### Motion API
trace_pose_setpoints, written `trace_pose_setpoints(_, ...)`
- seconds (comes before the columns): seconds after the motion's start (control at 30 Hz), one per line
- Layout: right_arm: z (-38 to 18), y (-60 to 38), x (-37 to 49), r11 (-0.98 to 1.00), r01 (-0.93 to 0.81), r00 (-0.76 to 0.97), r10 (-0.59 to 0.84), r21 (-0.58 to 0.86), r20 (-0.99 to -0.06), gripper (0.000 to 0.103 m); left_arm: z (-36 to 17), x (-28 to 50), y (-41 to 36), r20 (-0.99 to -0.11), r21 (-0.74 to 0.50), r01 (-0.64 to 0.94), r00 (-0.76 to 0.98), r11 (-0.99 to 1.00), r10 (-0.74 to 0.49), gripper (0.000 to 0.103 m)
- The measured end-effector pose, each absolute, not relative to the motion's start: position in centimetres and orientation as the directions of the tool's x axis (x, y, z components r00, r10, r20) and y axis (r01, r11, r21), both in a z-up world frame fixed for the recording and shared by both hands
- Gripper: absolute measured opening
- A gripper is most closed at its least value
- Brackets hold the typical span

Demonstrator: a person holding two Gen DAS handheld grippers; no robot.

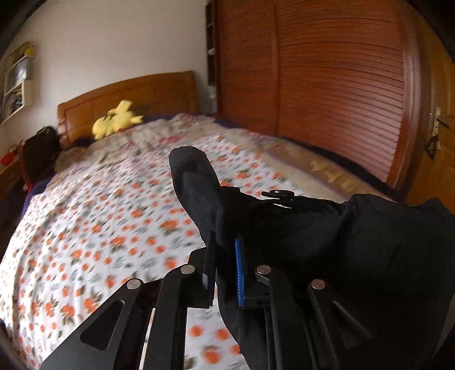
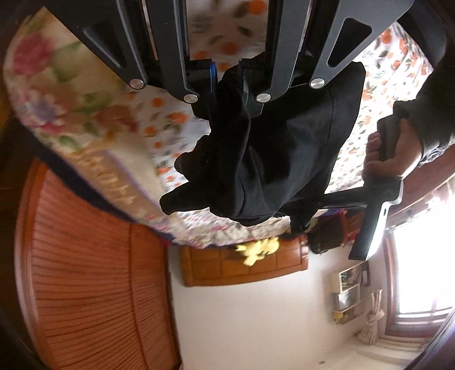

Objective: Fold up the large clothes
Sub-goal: 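Lift the folded coat with the left gripper and carry it toward the wardrobe, then lower the folded coat onto the bed edge by the wardrobe, open the left gripper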

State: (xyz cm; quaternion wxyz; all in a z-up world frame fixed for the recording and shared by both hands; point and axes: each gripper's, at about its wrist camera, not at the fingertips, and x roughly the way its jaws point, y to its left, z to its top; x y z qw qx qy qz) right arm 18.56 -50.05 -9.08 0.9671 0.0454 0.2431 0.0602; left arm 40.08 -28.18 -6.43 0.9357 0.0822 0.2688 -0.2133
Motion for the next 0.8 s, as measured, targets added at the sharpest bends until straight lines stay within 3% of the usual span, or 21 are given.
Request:
trace_pose_setpoints(0.43,-6.4,-62.1,12.8,0.995,0.092,0.897,-0.062,0.048,-0.437,0.008,-4.3,36.5,-45.9,-0.5,-0.006,0.604,0.688,0.797,-0.526,0.011)
trace_pose_setpoints(0.8,-9.7,-70.2,9.2,0.962,0.267,0.832,-0.2,0.058,-0.518,0.01,-8.8,34.6,-56.7,-0.577,-0.034,0.717,0.555,0.696,-0.599,0.012)
